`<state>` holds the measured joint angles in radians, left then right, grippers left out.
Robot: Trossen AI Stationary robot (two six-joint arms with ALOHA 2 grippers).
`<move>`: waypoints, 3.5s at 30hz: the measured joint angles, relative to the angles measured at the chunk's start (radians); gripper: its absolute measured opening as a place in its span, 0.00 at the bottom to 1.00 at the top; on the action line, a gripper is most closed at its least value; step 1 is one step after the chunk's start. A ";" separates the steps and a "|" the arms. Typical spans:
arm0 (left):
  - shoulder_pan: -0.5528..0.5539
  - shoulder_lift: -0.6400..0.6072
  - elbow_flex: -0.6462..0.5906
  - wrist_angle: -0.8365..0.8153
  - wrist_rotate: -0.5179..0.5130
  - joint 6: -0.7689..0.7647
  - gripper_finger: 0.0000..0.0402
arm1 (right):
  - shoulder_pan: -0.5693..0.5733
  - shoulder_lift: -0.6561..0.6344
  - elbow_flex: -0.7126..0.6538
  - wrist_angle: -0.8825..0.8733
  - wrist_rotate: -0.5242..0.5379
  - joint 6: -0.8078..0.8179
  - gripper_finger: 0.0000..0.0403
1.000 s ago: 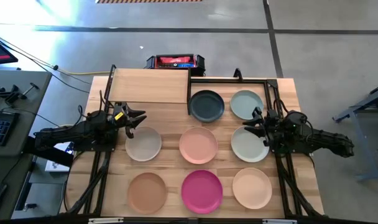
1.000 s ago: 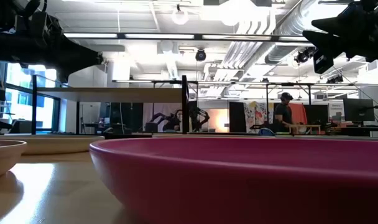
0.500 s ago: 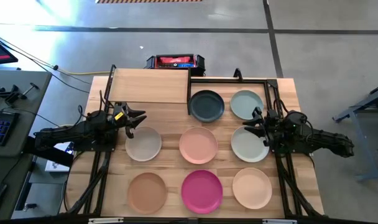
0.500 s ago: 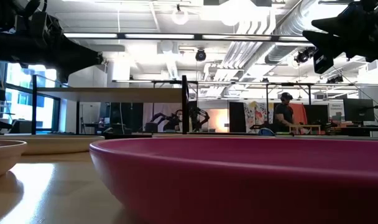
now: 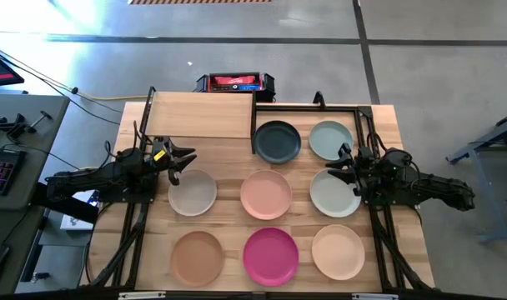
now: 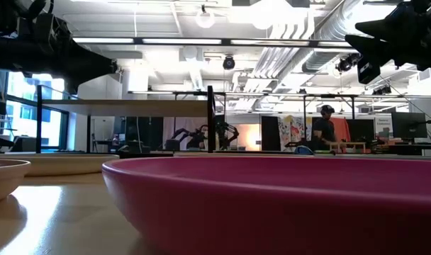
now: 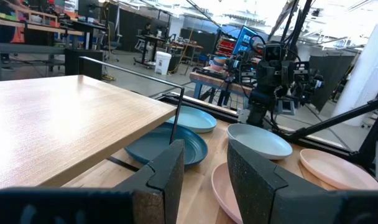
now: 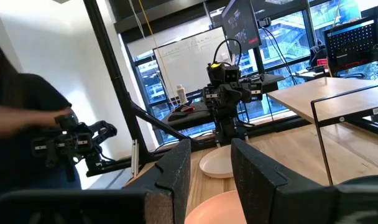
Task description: Place and stack plates onto a shelf
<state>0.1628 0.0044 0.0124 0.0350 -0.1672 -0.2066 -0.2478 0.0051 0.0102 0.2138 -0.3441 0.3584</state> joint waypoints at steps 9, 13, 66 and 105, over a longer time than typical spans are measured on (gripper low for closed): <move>0.000 0.000 0.000 0.000 0.000 0.000 0.28 | 0.000 0.000 0.000 0.000 0.000 0.000 0.26; 0.000 0.000 0.000 0.000 0.000 0.000 0.28 | 0.000 0.000 0.000 0.000 0.000 0.000 0.26; 0.000 0.000 0.000 0.039 0.000 -0.084 0.28 | 0.000 0.000 0.000 0.042 0.000 0.123 0.26; 0.000 0.067 0.175 0.486 -0.181 -0.227 0.28 | 0.000 0.021 0.086 0.404 0.217 0.043 0.26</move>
<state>0.1631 0.0717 0.1871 0.5205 -0.3478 -0.4332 -0.2481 0.0260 0.0962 0.6178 -0.1270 0.4014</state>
